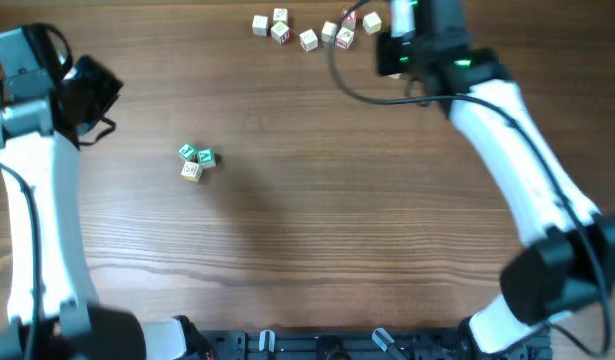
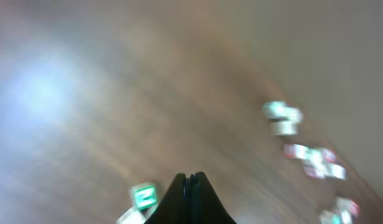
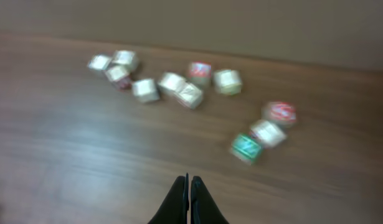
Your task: Form a circle
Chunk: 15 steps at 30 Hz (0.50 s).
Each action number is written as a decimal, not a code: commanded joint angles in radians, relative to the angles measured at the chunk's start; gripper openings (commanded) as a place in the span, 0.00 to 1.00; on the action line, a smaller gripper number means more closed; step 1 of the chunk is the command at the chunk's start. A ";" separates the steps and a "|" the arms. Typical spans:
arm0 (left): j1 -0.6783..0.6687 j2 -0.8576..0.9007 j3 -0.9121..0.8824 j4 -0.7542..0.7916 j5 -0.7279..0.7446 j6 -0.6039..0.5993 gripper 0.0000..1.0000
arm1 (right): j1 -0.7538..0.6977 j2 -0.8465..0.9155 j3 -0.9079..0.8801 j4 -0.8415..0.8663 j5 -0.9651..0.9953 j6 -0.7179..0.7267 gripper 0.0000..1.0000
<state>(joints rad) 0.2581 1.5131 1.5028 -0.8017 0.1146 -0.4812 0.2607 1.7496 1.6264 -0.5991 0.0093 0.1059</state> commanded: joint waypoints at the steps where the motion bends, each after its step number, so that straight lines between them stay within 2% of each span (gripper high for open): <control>1: -0.091 -0.113 0.005 0.027 -0.037 0.085 0.04 | -0.066 -0.143 -0.004 -0.106 0.164 0.081 0.05; 5: -0.157 -0.214 0.005 0.011 -0.037 0.086 0.04 | -0.091 -0.277 -0.004 -0.219 0.241 0.080 0.05; 9: -0.233 -0.324 0.005 -0.026 -0.043 0.162 0.04 | -0.091 -0.435 -0.004 -0.336 0.339 0.149 0.05; 15: -0.296 -0.541 -0.043 -0.037 -0.084 0.195 0.04 | -0.091 -0.709 -0.004 -0.494 0.350 0.214 0.05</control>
<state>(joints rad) -0.0113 1.0954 1.4990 -0.8364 0.0639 -0.3435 0.1677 1.1744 1.6253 -1.0500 0.3172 0.2607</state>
